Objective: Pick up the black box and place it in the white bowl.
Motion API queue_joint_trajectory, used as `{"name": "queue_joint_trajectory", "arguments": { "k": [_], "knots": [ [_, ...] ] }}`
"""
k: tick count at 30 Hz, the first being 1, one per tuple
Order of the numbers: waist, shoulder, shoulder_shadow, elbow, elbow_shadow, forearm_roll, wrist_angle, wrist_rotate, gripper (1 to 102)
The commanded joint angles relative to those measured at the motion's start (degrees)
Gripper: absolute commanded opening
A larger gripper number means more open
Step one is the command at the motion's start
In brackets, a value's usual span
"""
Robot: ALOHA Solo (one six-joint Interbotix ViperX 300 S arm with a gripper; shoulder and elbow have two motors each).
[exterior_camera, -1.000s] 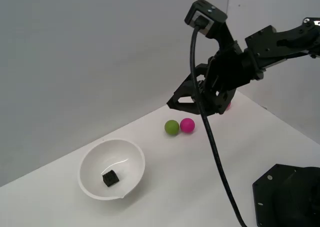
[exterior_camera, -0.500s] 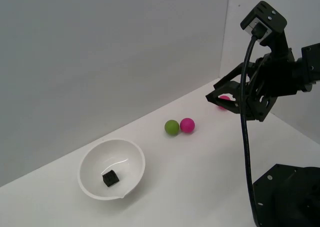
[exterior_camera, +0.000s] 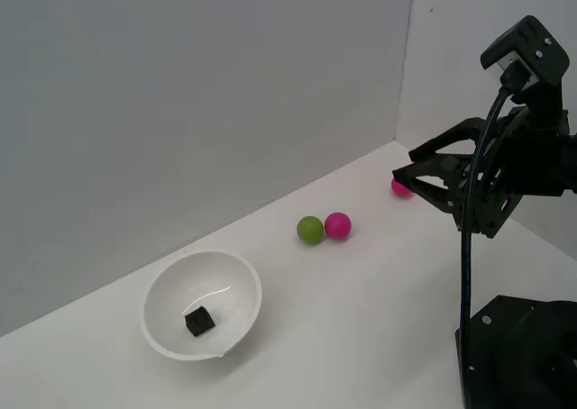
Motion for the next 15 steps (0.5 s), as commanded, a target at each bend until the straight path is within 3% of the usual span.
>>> {"name": "queue_joint_trajectory", "arguments": {
  "k": [1, 15],
  "knots": [
    [1.32, 0.88, 1.05, 0.26, 0.26, -0.35, 0.00, 0.44, 46],
    [2.46, 4.48, 4.57, 1.41, 1.41, -0.35, -3.69, 0.09, 46]
  ]
}}
